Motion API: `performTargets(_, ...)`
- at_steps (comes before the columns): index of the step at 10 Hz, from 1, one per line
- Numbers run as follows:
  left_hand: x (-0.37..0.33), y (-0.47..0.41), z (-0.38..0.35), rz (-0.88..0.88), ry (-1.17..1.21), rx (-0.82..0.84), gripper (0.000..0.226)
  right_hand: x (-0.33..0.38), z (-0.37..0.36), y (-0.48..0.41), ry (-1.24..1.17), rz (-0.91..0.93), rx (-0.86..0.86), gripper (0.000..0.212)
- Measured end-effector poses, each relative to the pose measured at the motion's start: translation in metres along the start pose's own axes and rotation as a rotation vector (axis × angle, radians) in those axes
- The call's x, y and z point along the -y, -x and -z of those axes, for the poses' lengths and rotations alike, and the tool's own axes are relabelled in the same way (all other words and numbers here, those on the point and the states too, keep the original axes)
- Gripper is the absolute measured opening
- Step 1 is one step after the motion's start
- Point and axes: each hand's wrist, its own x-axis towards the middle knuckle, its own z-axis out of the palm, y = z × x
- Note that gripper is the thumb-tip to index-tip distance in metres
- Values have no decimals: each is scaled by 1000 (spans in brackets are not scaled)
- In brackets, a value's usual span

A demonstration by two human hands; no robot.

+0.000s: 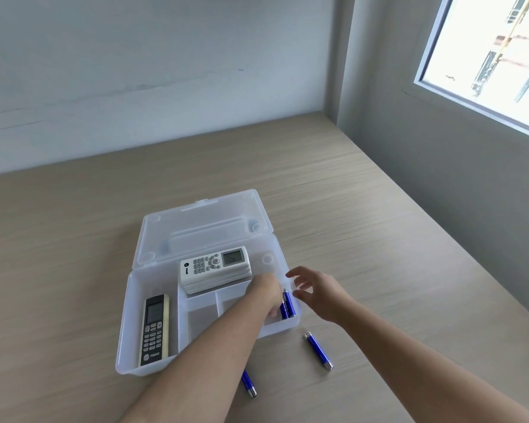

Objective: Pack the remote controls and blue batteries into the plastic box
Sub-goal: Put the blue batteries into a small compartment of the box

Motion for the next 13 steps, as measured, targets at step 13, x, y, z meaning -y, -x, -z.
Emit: performTargets(13, 88, 86, 57, -276, 623, 40, 14, 52, -6, 13, -74, 119, -302, 21)
